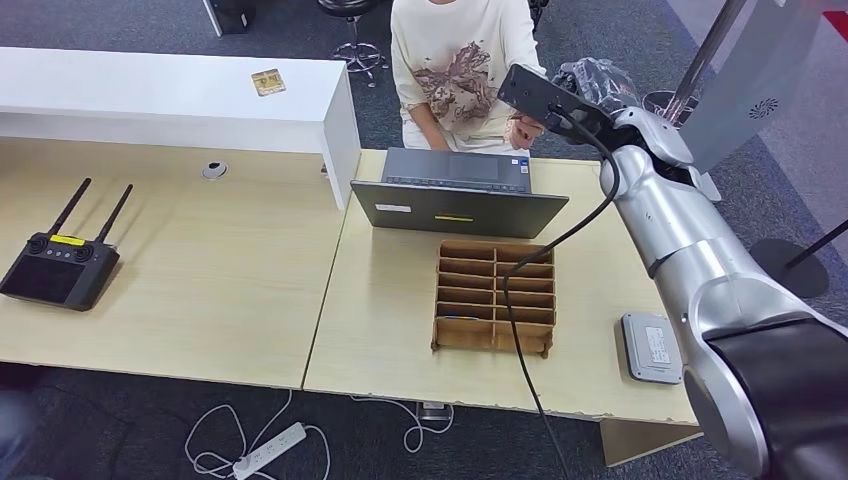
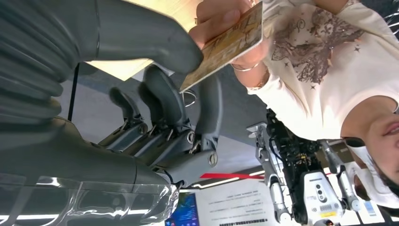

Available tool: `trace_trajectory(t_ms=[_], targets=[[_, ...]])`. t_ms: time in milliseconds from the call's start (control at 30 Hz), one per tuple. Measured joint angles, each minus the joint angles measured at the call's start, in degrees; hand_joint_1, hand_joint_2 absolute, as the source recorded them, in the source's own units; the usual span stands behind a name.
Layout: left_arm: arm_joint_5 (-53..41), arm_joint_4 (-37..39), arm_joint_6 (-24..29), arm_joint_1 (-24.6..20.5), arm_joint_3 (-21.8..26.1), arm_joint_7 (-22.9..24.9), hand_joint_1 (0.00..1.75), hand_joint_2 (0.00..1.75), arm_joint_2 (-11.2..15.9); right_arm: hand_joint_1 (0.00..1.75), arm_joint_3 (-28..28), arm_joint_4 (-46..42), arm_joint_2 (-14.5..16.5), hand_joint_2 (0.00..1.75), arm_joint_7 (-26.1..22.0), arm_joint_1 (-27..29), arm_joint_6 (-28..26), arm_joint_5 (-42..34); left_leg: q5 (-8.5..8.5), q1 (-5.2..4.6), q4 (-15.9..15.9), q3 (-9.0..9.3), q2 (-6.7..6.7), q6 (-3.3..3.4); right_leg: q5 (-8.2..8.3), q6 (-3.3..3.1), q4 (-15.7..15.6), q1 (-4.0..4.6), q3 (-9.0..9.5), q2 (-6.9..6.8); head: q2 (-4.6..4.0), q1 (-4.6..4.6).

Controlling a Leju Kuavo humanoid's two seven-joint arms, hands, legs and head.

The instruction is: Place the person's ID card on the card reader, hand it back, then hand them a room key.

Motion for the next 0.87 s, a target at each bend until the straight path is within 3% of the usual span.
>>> trace_trajectory(t_ms=[33,467,867], targets=[[-0.02,0.0,-0.02,0.0,-0.01,0.0,0.0,0.0,-0.04,0.0,0.0,0.11,0.0,1.75,0.1,-0.02,-0.02,0.21,0.0,0.0,0.0,0.0,0.0,0.0,0.0,0.0,0.0,0.0,0.0,0.0,0.0,0.01],[0.13,0.0,-0.16,0.11,-0.04,-0.01,0.0,0.0,-0.3,0.0,-0.01,0.52,0.0,1.75,-0.69,-0.23,-1.0,0.83,0.0,0.0,0.0,0.0,0.01,0.0,0.0,0.0,0.0,0.02,-0.01,0.01,0.0,0.01],[1.29,0.0,0.48,0.48,-0.04,-0.52,0.0,0.0,-0.3,0.0,-3.19,-1.57,-1.46,1.75,-10.39,0.75,-3.43,-5.49,0.0,0.0,0.01,-0.01,0.02,0.0,0.01,0.0,0.0,0.01,-0.04,0.01,0.0,0.01]])
